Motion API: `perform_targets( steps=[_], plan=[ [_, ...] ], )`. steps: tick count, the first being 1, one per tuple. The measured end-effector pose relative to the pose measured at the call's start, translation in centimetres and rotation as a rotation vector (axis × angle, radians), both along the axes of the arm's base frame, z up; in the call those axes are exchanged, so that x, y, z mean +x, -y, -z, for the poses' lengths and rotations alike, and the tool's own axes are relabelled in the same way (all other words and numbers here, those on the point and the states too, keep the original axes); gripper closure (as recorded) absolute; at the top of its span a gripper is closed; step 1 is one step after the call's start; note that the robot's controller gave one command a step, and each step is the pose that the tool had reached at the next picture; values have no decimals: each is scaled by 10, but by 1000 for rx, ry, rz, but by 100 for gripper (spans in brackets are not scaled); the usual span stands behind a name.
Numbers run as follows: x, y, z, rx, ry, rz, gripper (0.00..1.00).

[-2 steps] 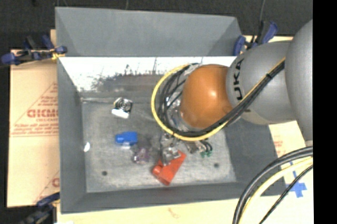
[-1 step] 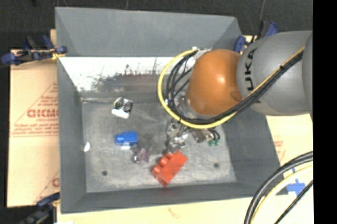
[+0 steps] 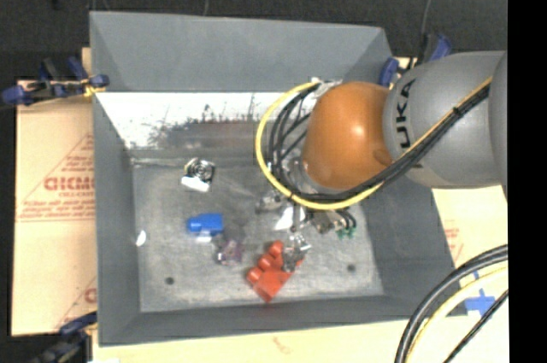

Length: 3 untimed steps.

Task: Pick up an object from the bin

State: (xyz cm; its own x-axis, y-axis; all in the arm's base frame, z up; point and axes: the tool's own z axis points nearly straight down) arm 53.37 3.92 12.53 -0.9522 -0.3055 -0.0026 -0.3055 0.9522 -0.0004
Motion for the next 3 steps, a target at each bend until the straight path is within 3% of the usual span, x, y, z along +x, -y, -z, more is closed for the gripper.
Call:
perform_targets(
  steps=[1, 2, 3],
  plan=[
    [-1, -7, 32, -3, 9, -61, 0],
    [-1, -10, 33, 1, 11, -60, 100],
    [-6, 133, 0, -6, 3, -97, 100]
  ],
)
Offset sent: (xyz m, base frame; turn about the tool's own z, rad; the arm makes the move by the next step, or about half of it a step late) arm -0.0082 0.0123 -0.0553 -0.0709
